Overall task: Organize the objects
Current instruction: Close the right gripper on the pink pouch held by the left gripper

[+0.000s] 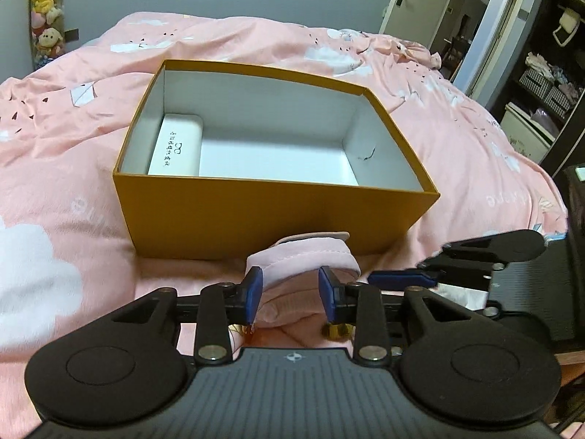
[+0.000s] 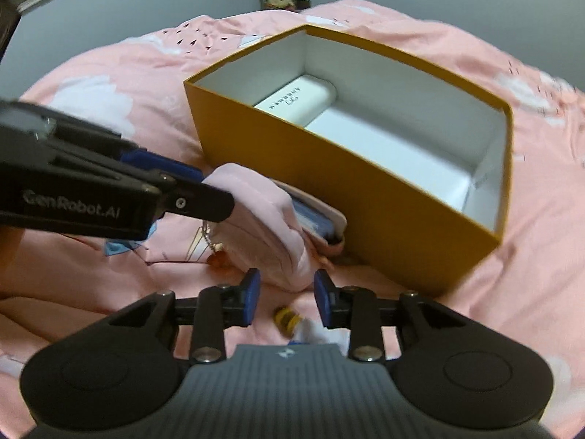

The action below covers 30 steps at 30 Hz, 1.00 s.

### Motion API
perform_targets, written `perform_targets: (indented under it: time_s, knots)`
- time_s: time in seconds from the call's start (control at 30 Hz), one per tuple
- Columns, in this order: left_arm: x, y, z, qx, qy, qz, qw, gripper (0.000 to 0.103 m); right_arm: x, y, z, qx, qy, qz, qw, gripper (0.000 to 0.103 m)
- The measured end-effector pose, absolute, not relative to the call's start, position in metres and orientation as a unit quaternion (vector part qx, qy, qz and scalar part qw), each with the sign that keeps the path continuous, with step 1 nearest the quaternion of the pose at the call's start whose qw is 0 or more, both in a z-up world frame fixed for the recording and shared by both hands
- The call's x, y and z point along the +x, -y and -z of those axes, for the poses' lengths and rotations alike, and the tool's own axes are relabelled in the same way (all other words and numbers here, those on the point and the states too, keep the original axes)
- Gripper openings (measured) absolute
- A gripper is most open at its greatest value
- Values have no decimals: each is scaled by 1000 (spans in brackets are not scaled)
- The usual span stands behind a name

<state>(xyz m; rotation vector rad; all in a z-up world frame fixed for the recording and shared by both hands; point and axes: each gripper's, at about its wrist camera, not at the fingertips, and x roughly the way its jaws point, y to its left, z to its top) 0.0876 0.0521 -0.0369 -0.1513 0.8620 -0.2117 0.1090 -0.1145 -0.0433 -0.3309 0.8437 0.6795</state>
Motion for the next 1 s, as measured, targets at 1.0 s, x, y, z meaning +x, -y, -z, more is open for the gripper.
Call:
perform_targets:
  time_s: [1.0]
  knots:
    - [90,-73,54,-93,-428,68,896,36,115,76,68,-213,-346,-365,838,34]
